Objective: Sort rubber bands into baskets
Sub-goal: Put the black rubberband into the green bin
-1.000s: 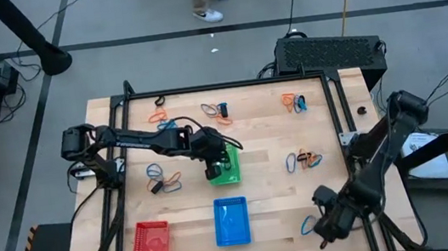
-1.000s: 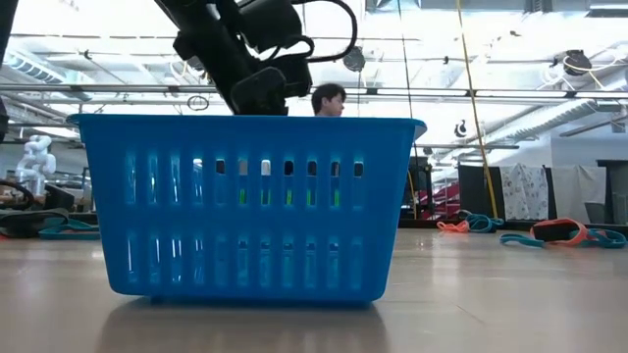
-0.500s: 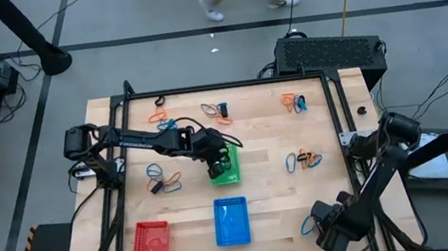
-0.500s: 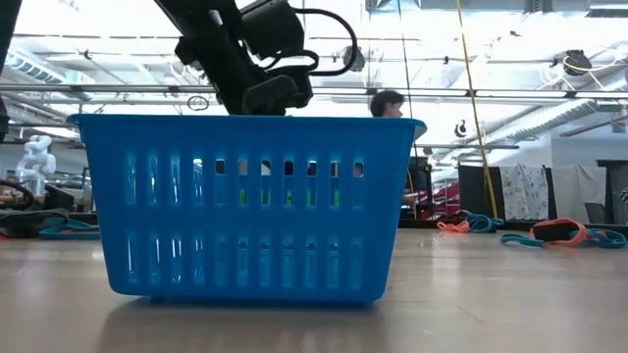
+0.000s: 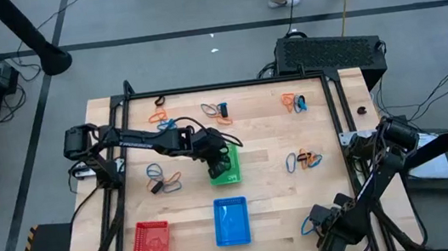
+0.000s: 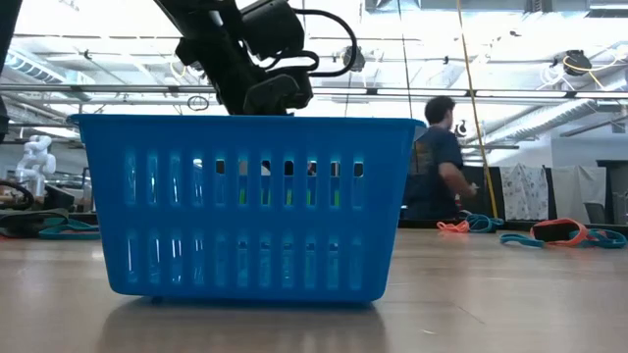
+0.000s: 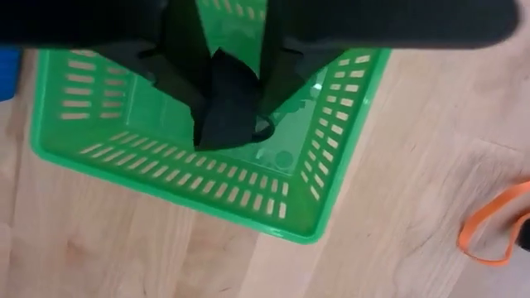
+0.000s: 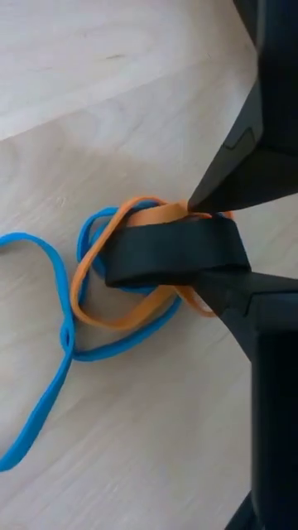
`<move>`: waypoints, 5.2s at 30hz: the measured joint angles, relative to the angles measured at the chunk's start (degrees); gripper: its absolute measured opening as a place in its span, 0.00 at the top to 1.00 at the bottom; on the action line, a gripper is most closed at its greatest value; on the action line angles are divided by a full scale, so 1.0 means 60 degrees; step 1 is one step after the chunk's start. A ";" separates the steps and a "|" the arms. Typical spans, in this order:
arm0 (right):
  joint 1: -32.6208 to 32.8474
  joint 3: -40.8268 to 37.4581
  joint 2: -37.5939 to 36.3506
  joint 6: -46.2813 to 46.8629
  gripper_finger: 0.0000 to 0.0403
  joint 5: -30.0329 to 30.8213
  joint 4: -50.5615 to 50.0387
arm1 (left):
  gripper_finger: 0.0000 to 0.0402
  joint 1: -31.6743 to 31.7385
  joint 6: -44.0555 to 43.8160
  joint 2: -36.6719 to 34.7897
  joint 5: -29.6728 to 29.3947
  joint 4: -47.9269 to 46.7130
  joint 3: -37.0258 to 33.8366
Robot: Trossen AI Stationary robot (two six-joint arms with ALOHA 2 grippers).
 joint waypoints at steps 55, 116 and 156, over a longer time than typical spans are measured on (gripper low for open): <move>-0.4787 0.0007 -0.4011 -0.5271 1.00 0.3790 0.3754 | 0.39 -0.0827 -0.3844 0.1989 0.6874 0.9145 0.1322; -0.5446 0.0011 -0.4878 -0.5717 0.73 0.3318 0.2468 | 0.98 -0.0804 -0.1979 0.1730 0.5285 0.4821 0.1322; -0.5442 0.0011 -0.5042 -0.7276 0.72 0.4532 0.1948 | 0.84 0.0416 -0.1320 0.0670 -0.0389 -0.1059 0.1322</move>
